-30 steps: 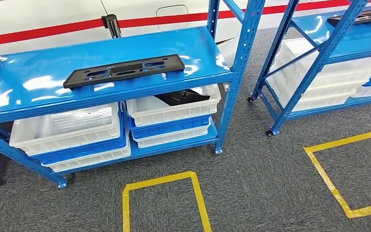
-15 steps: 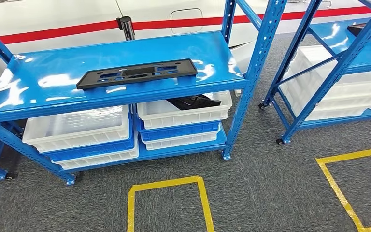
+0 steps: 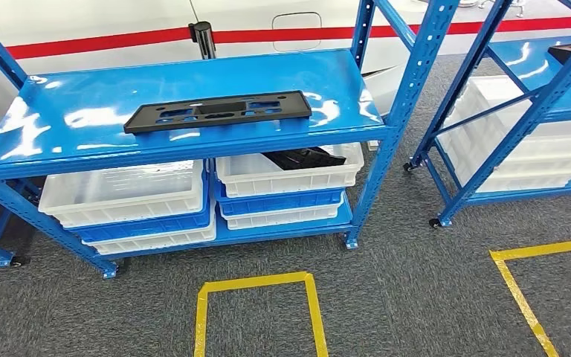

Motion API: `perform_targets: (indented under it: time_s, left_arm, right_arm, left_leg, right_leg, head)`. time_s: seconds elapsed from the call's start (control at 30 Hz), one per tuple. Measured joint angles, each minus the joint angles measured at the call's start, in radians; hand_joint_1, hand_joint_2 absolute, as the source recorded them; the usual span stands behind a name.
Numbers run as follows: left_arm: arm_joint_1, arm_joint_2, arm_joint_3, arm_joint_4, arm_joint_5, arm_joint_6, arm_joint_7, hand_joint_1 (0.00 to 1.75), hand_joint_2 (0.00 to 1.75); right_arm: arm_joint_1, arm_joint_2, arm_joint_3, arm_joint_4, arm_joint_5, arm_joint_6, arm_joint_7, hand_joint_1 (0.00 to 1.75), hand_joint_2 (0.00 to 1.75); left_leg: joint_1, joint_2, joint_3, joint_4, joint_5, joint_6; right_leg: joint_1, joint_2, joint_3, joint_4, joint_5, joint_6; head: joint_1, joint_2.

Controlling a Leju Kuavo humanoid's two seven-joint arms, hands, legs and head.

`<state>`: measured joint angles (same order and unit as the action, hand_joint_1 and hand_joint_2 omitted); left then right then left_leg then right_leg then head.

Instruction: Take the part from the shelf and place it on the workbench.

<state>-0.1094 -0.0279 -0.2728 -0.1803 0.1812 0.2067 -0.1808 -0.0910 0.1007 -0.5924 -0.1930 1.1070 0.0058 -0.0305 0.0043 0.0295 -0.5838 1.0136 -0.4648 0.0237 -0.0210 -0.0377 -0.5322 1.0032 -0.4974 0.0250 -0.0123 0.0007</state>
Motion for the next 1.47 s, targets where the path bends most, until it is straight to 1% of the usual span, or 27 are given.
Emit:
perform_targets:
  time_s: [0.07, 0.13, 0.23, 0.27, 0.3, 0.33, 0.37, 0.43, 0.47, 0.5, 0.57, 0.63, 0.73, 0.8, 0.87, 0.9, 0.93, 1.0, 1.03, 1.13, 1.2, 1.3, 1.33, 1.37, 1.4, 1.43, 1.47]
  left_arm:
    - [0.001, 0.000, 0.000, 0.000, 0.000, 0.000, 0.001, 0.00, 0.00]
    - [0.002, -0.001, 0.000, 0.000, 0.000, 0.000, 0.002, 0.00, 0.00]
    - [0.000, -0.001, 0.000, 0.000, 0.000, 0.000, 0.002, 0.00, 0.00]
    - [0.001, -0.001, 0.000, 0.000, 0.000, 0.000, 0.002, 0.00, 0.00]
    - [0.002, -0.001, 0.000, 0.000, 0.000, 0.000, 0.002, 0.00, 0.00]
    - [0.002, -0.001, 0.000, 0.000, 0.000, 0.000, 0.002, 0.00, 0.00]
    - [0.003, -0.002, 0.000, 0.000, 0.000, -0.001, 0.002, 0.00, 0.00]
    - [0.003, -0.002, 0.000, 0.000, 0.000, -0.002, 0.002, 0.00, 0.00]
    - [0.003, -0.003, 0.000, 0.000, 0.000, -0.002, 0.003, 0.00, 0.00]
    - [0.003, -0.003, 0.000, 0.000, 0.000, -0.002, 0.003, 0.00, 0.00]
    - [0.003, -0.003, 0.000, 0.000, 0.000, -0.001, 0.003, 0.00, 0.87]
    - [0.004, -0.003, 0.000, 0.000, 0.000, 0.000, 0.003, 0.00, 1.75]
    - [0.005, -0.003, 0.000, 0.000, 0.000, 0.000, 0.003, 0.00, 1.75]
    - [0.005, 0.000, 0.000, 0.000, 0.000, 0.000, 0.004, 0.00, 1.75]
    - [0.005, 0.002, 0.000, 0.001, 0.000, -0.002, 0.006, 0.00, 1.75]
    - [0.005, 0.002, 0.000, 0.001, 0.000, -0.003, 0.009, 0.00, 1.75]
    - [0.004, 0.002, 0.000, 0.001, 0.000, -0.005, 0.011, 0.00, 1.75]
    - [0.002, 0.002, 0.000, 0.001, 0.000, -0.006, 0.013, 0.00, 1.75]
    - [0.000, 0.002, 0.000, 0.001, 0.000, -0.006, 0.013, 0.00, 1.75]
    - [0.002, 0.002, 0.000, 0.002, 0.000, -0.006, 0.013, 0.00, 1.75]
    - [0.003, 0.002, 0.000, 0.002, 0.000, -0.008, 0.013, 0.00, 1.75]
    - [0.002, 0.002, 0.000, 0.002, 0.002, -0.013, 0.013, 0.00, 1.75]
    - [0.003, 0.001, 0.000, 0.002, 0.003, -0.015, 0.013, 0.00, 1.75]
    - [0.004, 0.000, 0.000, 0.002, 0.004, -0.017, 0.013, 0.00, 1.75]
    - [0.005, 0.000, 0.000, 0.002, 0.003, -0.019, 0.014, 0.00, 1.75]
    - [0.006, -0.001, 0.000, 0.002, 0.003, -0.021, 0.015, 0.00, 1.75]
    - [0.006, -0.001, 0.000, 0.002, 0.002, -0.022, 0.015, 0.00, 1.75]
  right_arm:
    - [-0.001, 0.000, 0.000, 0.000, 0.000, 0.000, 0.000, 0.00, 0.00]
    - [0.000, 0.000, 0.000, -0.001, 0.000, 0.000, 0.000, 0.00, 0.00]
    - [0.002, -0.001, 0.000, -0.001, 0.000, 0.000, 0.000, 0.00, 0.00]
    - [0.003, -0.001, 0.000, -0.001, 0.000, 0.000, 0.000, 0.00, 0.00]
    - [0.004, -0.001, 0.000, -0.001, 0.000, 0.000, 0.000, 0.00, 0.00]
    - [0.006, -0.002, 0.000, -0.001, 0.000, 0.000, 0.000, 0.00, 0.00]
    - [0.007, -0.003, 0.000, -0.001, 0.000, 0.000, 0.000, 0.00, 0.00]
    - [0.006, -0.004, 0.000, -0.001, 0.000, 0.000, 0.000, 0.00, 0.00]
    - [0.005, -0.005, 0.000, -0.001, 0.001, 0.000, 0.000, 0.00, 0.00]
    - [0.005, -0.005, 0.000, -0.001, 0.002, 0.000, 0.000, 0.00, 0.00]
    - [0.003, -0.005, 0.000, -0.001, 0.004, 0.000, 0.000, 0.00, 0.00]
    - [0.001, -0.005, 0.001, -0.001, 0.006, 0.001, 0.000, 0.00, 0.00]
    - [0.001, -0.005, 0.001, -0.001, 0.006, 0.001, 0.000, 0.00, 0.00]
    - [0.001, -0.003, 0.001, -0.001, 0.007, 0.002, 0.000, 0.00, 0.00]
    - [0.002, -0.002, 0.001, -0.001, 0.010, 0.006, -0.001, 0.00, 0.00]
    - [0.001, -0.001, 0.002, -0.001, 0.012, 0.010, -0.002, 0.00, 0.00]
    - [0.001, -0.001, 0.004, -0.001, 0.015, 0.015, -0.003, 0.00, 0.00]
    - [0.000, 0.000, 0.008, -0.001, 0.018, 0.019, -0.004, 0.00, 0.00]
    - [-0.001, 0.000, 0.009, -0.001, 0.018, 0.020, -0.005, 0.00, 0.00]
    - [-0.003, 0.001, 0.011, -0.002, 0.019, 0.020, -0.005, 0.00, 0.00]
    - [-0.003, 0.000, 0.014, -0.002, 0.020, 0.020, -0.006, 0.00, 0.00]
    - [-0.001, -0.001, 0.015, -0.002, 0.017, 0.016, 0.000, 0.00, 0.00]
    - [0.000, -0.001, 0.015, -0.002, 0.015, 0.013, 0.006, 0.00, 0.00]
    - [0.000, -0.001, 0.015, -0.002, 0.014, 0.012, 0.013, 0.00, 0.00]
    - [0.000, -0.002, 0.015, -0.002, 0.012, 0.011, 0.021, 0.00, 0.44]
    - [0.000, -0.003, 0.015, -0.002, 0.012, 0.012, 0.029, 0.00, 0.87]
    - [0.000, -0.004, 0.015, -0.002, 0.011, 0.012, 0.033, 0.00, 1.16]
  left_leg:
    - [0.000, -0.011, 0.005, -0.010, 0.006, 0.011]
    - [0.004, -0.018, 0.014, -0.023, 0.015, 0.023]
    - [0.003, -0.032, 0.017, -0.026, 0.017, 0.033]
    - [0.001, -0.038, 0.017, -0.026, 0.016, 0.034]
    - [0.000, -0.044, 0.017, -0.025, 0.015, 0.035]
    - [-0.001, -0.052, 0.017, -0.025, 0.015, 0.035]
    - [-0.001, -0.059, 0.019, -0.024, 0.014, 0.034]
    - [-0.002, -0.073, 0.022, -0.023, 0.012, 0.030]
    - [-0.004, -0.079, 0.023, -0.020, 0.009, 0.025]
    - [-0.007, -0.083, 0.023, -0.018, 0.006, 0.021]
    - [-0.010, -0.088, 0.022, -0.015, 0.002, 0.012]
    - [-0.007, -0.090, 0.022, -0.017, 0.003, 0.007]
    - [-0.006, -0.091, 0.022, -0.017, 0.003, 0.006]
    - [-0.005, -0.089, 0.019, -0.006, -0.001, 0.004]
    - [0.002, -0.060, -0.033, 0.100, -0.048, -0.011]
    - [0.007, -0.042, -0.049, 0.125, -0.051, -0.017]
    - [0.010, -0.019, -0.049, 0.124, -0.047, -0.020]
    - [0.005, 0.005, -0.004, 0.024, -0.004, -0.011]
    - [0.001, 0.011, 0.008, -0.001, -0.001, -0.006]
    - [-0.004, -0.007, 0.014, -0.014, 0.001, 0.010]
    - [0.001, -0.018, 0.026, -0.028, 0.010, 0.024]
    - [0.000, -0.034, 0.030, -0.032, 0.011, 0.033]
    - [-0.001, -0.040, 0.031, -0.032, 0.010, 0.034]
    - [-0.002, -0.046, 0.032, -0.031, 0.009, 0.033]
    - [-0.002, -0.051, 0.035, -0.031, 0.007, 0.031]
    - [-0.002, -0.056, 0.037, -0.030, 0.005, 0.027]
    - [-0.002, -0.058, 0.039, -0.030, 0.004, 0.026]
  right_leg:
    - [0.001, -0.007, 0.004, -0.005, -0.001, 0.010]
    - [0.002, 0.005, -0.007, 0.027, -0.020, 0.012]
    - [0.000, 0.026, -0.088, 0.194, -0.096, -0.003]
    - [-0.001, 0.028, -0.118, 0.251, -0.115, -0.004]
    - [-0.001, 0.029, -0.135, 0.278, -0.119, 0.000]
    - [-0.001, 0.030, -0.138, 0.277, -0.111, 0.006]
    - [-0.001, 0.031, -0.125, 0.244, -0.089, 0.015]
    - [-0.002, 0.042, -0.066, 0.116, -0.032, 0.030]
    - [-0.002, 0.050, -0.041, 0.058, -0.010, 0.031]
    - [-0.002, 0.055, -0.023, 0.020, 0.003, 0.027]
    - [0.002, 0.056, -0.012, 0.001, 0.008, 0.011]
    - [0.005, 0.053, -0.010, 0.002, 0.008, 0.002]
    - [0.005, 0.052, -0.009, 0.002, 0.008, 0.001]
    - [-0.003, 0.049, -0.007, -0.001, 0.011, -0.004]
    - [-0.007, 0.033, 0.000, -0.004, 0.009, -0.019]
    - [-0.005, 0.022, 0.004, -0.004, 0.006, -0.023]
    - [-0.003, 0.011, 0.008, -0.004, 0.001, -0.027]
    - [0.003, -0.003, 0.013, -0.003, -0.005, -0.019]
    - [0.005, -0.008, 0.014, -0.003, -0.007, -0.014]
    - [0.006, -0.020, 0.019, -0.007, -0.012, 0.002]
    - [0.008, -0.004, 0.000, 0.040, -0.039, 0.002]
    - [0.006, 0.026, -0.095, 0.223, -0.111, -0.010]
    - [0.006, 0.029, -0.118, 0.260, -0.119, -0.007]
    - [0.006, 0.030, -0.123, 0.258, -0.108, 0.000]
    - [0.005, 0.030, -0.107, 0.216, -0.082, 0.009]
    - [0.003, 0.031, -0.077, 0.145, -0.048, 0.018]
    - [0.003, 0.031, -0.059, 0.104, -0.028, 0.023]
  head:
    - [0.000, 0.000]
    - [0.002, 0.000]
    - [0.007, 0.000]
    - [0.008, 0.000]
    - [0.008, 0.000]
    - [0.010, 0.000]
    - [0.010, 0.000]
    - [0.011, 0.000]
    - [0.012, 0.000]
    - [0.011, 0.000]
    - [0.010, 0.000]
    - [0.010, 0.000]
    - [0.010, 0.000]
    - [0.010, 0.000]
    - [0.004, 0.000]
    - [0.002, 0.000]
    - [-0.001, 0.000]
    - [0.000, 0.000]
    - [0.000, 0.000]
    - [0.000, 0.000]
    - [0.003, 0.000]
    - [0.008, 0.000]
    - [0.008, 0.000]
    - [0.009, 0.000]
    - [0.009, 0.000]
    - [0.009, 0.000]
    - [0.010, 0.000]
